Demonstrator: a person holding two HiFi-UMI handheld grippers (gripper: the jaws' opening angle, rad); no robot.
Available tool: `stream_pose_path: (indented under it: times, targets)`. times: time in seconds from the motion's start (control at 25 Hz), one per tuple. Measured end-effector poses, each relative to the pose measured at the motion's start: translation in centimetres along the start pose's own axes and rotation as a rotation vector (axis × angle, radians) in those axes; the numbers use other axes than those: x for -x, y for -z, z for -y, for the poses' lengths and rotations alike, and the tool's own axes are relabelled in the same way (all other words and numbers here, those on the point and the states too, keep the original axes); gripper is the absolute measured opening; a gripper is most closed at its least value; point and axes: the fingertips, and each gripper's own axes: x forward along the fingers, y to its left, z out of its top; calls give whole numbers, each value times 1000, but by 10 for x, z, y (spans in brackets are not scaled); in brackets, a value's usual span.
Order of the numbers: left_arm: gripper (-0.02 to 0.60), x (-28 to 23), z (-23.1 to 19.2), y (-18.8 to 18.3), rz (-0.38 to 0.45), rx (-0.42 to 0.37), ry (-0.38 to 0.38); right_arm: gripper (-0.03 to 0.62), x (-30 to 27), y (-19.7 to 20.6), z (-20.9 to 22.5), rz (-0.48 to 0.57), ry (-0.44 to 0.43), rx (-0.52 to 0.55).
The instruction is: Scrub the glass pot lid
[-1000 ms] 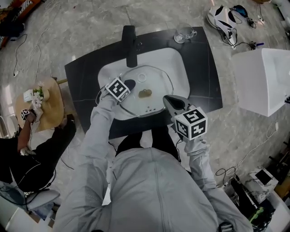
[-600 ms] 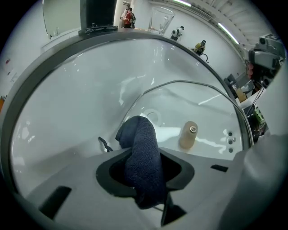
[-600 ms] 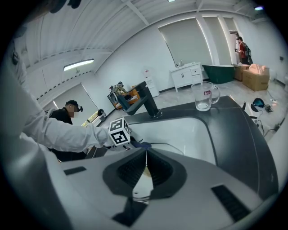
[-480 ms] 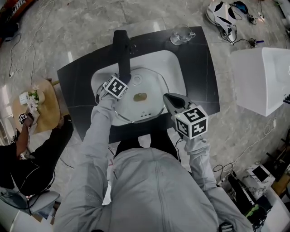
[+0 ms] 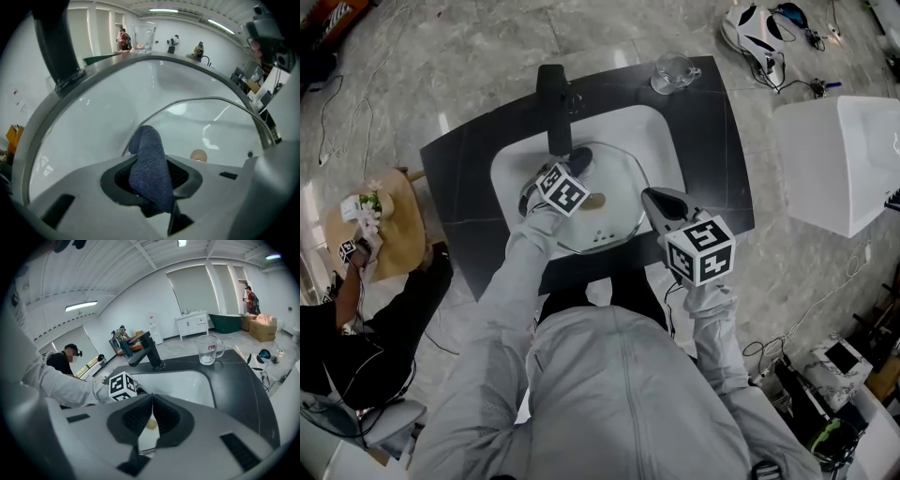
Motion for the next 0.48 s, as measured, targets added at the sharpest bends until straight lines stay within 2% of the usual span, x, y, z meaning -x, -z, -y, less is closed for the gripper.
stream_pose_path:
  times: [0.28, 0.48]
  targets:
    - [127, 41, 21, -17, 124, -96, -27, 29, 25, -12, -14, 78, 62, 41]
    - [127, 78, 26, -24, 238, -78, -42, 29, 55, -21, -21, 164, 150, 70]
